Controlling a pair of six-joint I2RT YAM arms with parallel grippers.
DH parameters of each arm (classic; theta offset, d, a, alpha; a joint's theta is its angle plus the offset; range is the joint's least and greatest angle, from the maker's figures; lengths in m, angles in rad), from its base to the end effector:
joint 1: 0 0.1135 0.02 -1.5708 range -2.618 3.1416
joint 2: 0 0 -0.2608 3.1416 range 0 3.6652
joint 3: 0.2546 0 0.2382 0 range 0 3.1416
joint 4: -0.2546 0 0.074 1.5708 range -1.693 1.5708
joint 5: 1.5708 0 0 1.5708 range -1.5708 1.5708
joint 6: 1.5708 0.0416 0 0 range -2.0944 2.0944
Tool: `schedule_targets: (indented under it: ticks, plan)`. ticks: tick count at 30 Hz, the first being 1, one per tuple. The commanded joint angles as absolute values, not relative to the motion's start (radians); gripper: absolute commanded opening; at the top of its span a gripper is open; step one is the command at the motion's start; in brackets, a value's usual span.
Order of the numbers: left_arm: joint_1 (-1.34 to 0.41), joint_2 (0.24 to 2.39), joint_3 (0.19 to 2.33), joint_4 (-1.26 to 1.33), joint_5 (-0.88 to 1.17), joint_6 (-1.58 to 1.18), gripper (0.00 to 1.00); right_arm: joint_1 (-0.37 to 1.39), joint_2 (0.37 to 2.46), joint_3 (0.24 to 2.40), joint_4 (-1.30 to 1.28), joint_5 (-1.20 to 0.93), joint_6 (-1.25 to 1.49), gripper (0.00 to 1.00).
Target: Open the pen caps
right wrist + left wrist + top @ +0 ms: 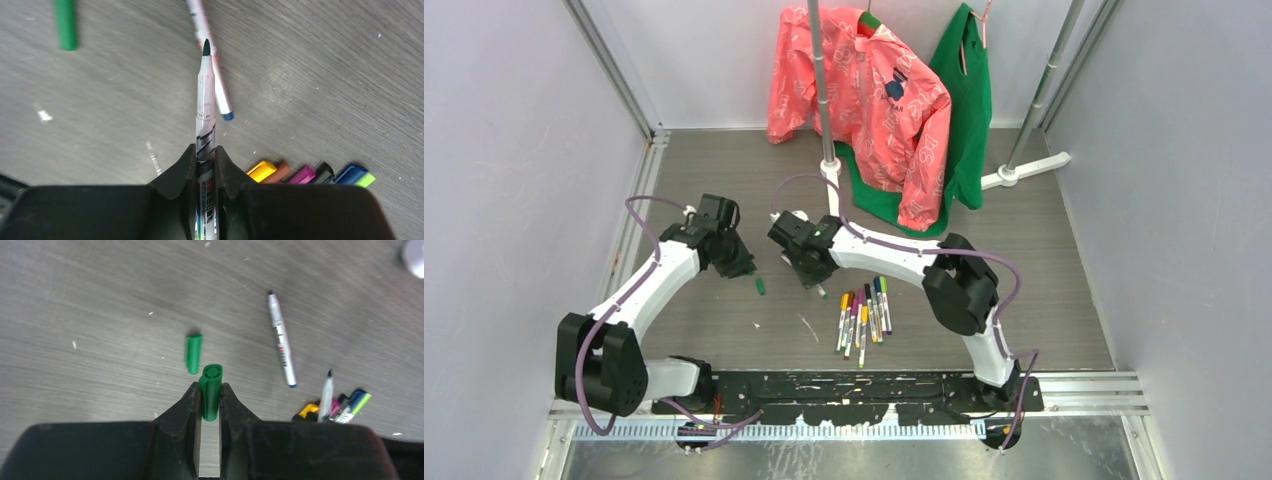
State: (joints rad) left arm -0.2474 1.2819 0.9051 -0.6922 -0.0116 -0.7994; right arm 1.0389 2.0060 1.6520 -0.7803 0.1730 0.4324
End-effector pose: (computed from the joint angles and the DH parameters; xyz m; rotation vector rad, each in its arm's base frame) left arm 0.2306 -0.0577 0.2331 -0.7347 2.5796 -0.3301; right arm 0.2169 0.3545 0.2222 -0.7553 2.5875 0.2278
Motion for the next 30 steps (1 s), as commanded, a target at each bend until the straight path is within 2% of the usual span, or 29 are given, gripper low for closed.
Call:
schedule_targets:
  ticks: [1, 4, 12, 17, 19, 25, 30]
  plan:
    - [-0.249, 1.249, 0.864, -0.72, -0.085, -0.779, 0.17, 1.007, 2.052, 1.725, -0.793, 0.11, 0.372, 0.07]
    - [-0.249, 1.25, 0.83, -0.7, -0.105, -0.795, 0.24, 1.003, 2.111, 1.776, -0.812, 0.123, 0.334, 0.08]
    - [-0.249, 1.287, 0.792, -0.689, -0.115, -0.8, 0.28, 0.95, 2.186, 1.836, -0.782, 0.073, 0.314, 0.11]
    - [-0.249, 1.241, 0.729, -0.658, -0.128, -0.855, 0.34, 0.943, 2.255, 1.916, -0.807, 0.04, 0.288, 0.14]
    - [-0.249, 1.224, 0.725, -0.658, -0.132, -0.872, 0.39, 0.943, 2.273, 1.934, -0.809, 0.038, 0.283, 0.17]
    - [-0.249, 1.208, 0.778, -0.706, -0.134, -0.883, 0.44, 0.936, 2.313, 1.946, -0.808, 0.028, 0.283, 0.33]
    - [-0.249, 1.205, 0.81, -0.714, -0.116, -0.887, 0.47, 0.934, 2.319, 1.953, -0.817, 0.036, 0.284, 0.4]
